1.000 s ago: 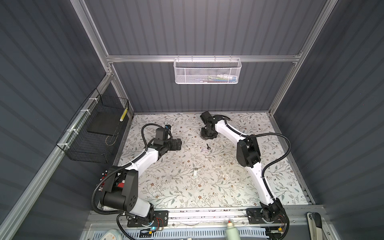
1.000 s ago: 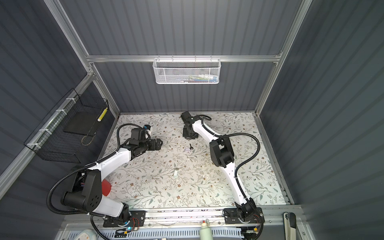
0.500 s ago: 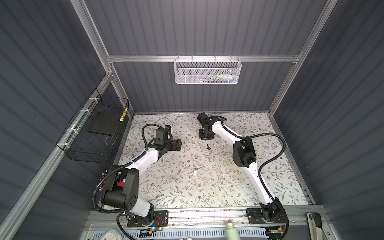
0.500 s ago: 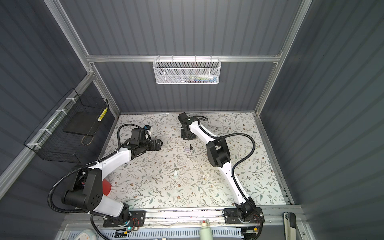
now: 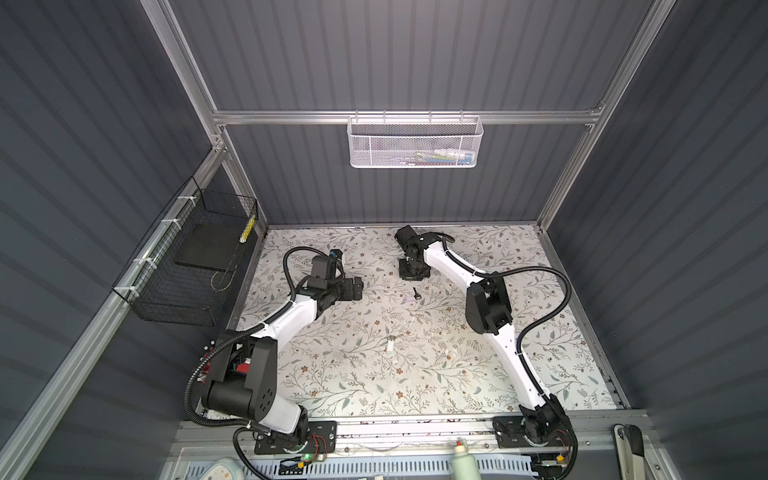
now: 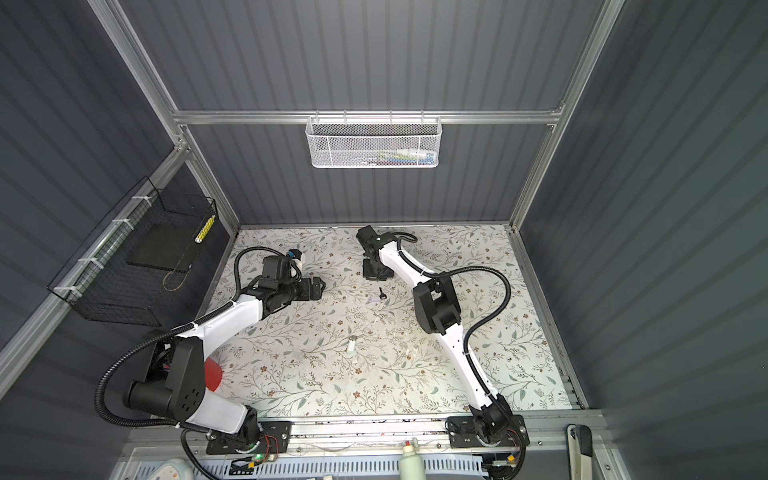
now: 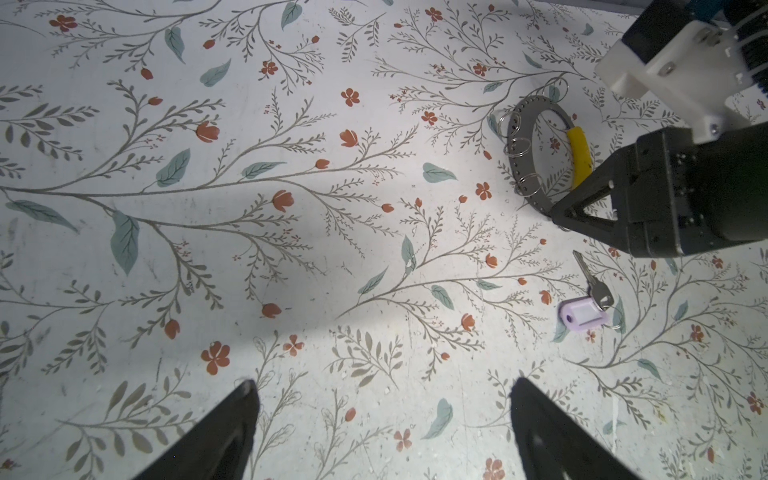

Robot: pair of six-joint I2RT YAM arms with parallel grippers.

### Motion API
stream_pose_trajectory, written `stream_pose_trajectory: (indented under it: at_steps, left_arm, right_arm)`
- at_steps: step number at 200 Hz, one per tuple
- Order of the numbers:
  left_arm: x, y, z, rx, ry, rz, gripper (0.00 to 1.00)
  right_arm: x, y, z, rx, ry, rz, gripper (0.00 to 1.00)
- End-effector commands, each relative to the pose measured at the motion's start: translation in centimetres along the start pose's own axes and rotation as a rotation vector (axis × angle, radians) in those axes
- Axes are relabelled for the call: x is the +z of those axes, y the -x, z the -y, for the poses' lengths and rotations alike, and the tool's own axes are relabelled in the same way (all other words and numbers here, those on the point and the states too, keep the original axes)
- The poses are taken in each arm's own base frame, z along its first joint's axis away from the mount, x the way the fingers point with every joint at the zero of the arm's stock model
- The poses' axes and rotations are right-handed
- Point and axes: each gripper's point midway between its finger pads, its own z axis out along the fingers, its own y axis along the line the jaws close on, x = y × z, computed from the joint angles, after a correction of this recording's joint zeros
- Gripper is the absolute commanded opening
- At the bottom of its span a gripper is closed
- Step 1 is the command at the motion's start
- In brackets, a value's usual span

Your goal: Put the keys on the keyring

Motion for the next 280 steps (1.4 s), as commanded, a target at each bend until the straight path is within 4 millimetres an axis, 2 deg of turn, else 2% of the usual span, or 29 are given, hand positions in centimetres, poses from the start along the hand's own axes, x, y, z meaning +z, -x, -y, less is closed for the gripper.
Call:
stream_pose_trajectory:
  at_steps: [1, 32, 85, 108, 150, 172, 218, 254, 280]
  left_arm:
    - [0.1, 0.2, 0.3, 0.01, -0.002, -0.01, 0.95]
    - [0.1, 0.2, 0.3, 0.009, -0.003, -0.012, 0.95]
    - [-0.1, 0.3, 0.5, 0.008, -0.007, -0.007, 0.95]
    - [-0.1, 0.3, 0.7, 0.01, -0.012, -0.008, 0.95]
    - [0.4, -0.5, 1.0, 0.021, -0.027, -0.032, 0.95]
    - [0.6, -0.5, 1.4, 0.028, -0.038, -0.038, 0.95]
    - [0.6, -0.6, 2.1, 0.038, -0.05, -0.044, 0.95]
    - [0.7, -0.7, 2.8, 0.043, -0.065, -0.05, 0.95]
    - [0.5, -0.6, 3.1, 0.059, -0.072, -0.047, 0.95]
  right_arm:
    - [-0.9, -0.3, 0.1, -0.013, -0.011, -0.008, 0.11]
    - [-1.4, -0.6, 0.3, -0.022, -0.012, -0.016, 0.06]
    - [-3.1, -1.0, 1.3, -0.036, -0.019, -0.013, 0.05]
    - [-3.8, -1.3, 3.0, -0.006, -0.019, -0.016, 0.05]
    - [-4.5, -2.4, 7.6, 0.094, -0.016, -0.025, 0.05]
    - [-4.8, -3.7, 8.9, 0.111, -0.008, -0.051, 0.05]
    - [-5.2, -8.1, 11.0, 0.121, -0.021, -0.119, 0.07]
    - [-5.8, -10.7, 10.9, 0.165, 0.004, -0.176, 0.08]
    - [-6.1, -11.7, 10.2, 0.185, 0.017, -0.198, 0.09]
